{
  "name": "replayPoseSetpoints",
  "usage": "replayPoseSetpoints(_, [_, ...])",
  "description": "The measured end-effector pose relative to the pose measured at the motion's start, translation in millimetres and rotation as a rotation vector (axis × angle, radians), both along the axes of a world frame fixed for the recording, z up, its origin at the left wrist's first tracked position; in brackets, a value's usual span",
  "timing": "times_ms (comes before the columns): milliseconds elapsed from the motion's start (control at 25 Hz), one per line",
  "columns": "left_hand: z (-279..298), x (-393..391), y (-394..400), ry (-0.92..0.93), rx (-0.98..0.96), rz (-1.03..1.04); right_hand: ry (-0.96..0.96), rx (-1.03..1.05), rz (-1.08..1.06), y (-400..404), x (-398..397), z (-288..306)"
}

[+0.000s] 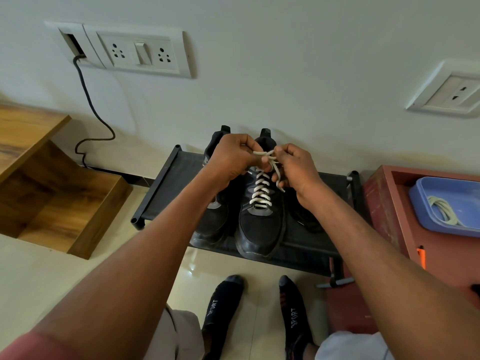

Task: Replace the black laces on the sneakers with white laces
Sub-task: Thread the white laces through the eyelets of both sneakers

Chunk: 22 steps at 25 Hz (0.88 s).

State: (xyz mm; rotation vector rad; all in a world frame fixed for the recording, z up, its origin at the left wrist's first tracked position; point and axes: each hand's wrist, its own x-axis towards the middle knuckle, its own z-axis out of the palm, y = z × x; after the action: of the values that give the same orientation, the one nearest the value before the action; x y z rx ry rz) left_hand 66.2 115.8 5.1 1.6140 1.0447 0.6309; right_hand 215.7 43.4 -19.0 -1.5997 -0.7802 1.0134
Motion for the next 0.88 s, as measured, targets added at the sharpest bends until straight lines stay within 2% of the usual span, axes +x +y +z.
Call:
replayPoseSetpoints(160, [-5.3, -1.3, 4.6, 0.206, 0.430, -0.042, 0.032, 0.005, -0.058, 3.4, 1.3, -1.6])
replayPoseSetpoints(360, [-15.2, 1.8, -0.7, 0.179, 0.597, -0.106, 0.126, -0.077, -0.061, 5.2, 0.5, -1.9])
replayPoseSetpoints(640, [-24.8, 4.4, -0.8, -0.044, 0.445, -0.031, 0.076, -0.172, 0.025, 6.0, 2.3, 4.1])
replayPoseSetpoints(880, [-26.8, 8.3, 0.4, -0.036, 0.332, -0.002, -0.016, -0.094, 0.024, 6.8, -1.4, 0.3])
